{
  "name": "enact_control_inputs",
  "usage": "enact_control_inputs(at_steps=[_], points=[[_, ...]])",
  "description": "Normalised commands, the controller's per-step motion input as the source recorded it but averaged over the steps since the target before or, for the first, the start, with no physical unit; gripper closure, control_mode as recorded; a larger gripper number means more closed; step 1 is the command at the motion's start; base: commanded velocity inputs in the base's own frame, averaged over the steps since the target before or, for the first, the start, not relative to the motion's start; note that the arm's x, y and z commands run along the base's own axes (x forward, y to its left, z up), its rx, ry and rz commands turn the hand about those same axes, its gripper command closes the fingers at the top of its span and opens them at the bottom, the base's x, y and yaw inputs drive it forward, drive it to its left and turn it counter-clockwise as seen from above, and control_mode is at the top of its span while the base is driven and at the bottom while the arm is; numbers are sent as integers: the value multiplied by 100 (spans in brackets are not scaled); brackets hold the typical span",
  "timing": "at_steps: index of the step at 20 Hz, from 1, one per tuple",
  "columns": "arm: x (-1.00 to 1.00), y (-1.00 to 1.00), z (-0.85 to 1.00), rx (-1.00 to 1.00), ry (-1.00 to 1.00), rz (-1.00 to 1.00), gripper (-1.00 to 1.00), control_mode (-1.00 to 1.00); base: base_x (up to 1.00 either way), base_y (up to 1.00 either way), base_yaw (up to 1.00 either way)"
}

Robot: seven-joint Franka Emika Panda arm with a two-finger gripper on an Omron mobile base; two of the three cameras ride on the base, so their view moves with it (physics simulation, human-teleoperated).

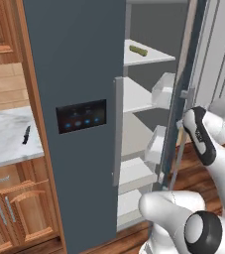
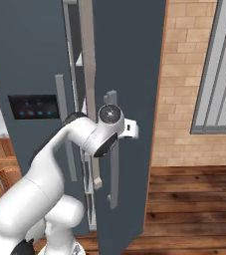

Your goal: Retrieve the butter from the fridge and place it on a plate on the dining table. Then retrieve the butter knife by the fridge and place it near the plate.

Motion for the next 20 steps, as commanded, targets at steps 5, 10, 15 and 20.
enact_control_inputs(at_steps=[5, 10, 15, 20], points=[[-84, -100, 0, 0, 18, 0, 100, -100, 0, 0, 0], [-87, -18, 28, -11, -9, -3, 100, -100, 0, 0, 0], [-60, 45, 20, -20, -6, -13, 100, -100, 0, 0, 0], [0, 100, 19, -38, 2, -27, -100, -100, 0, 0, 0]])
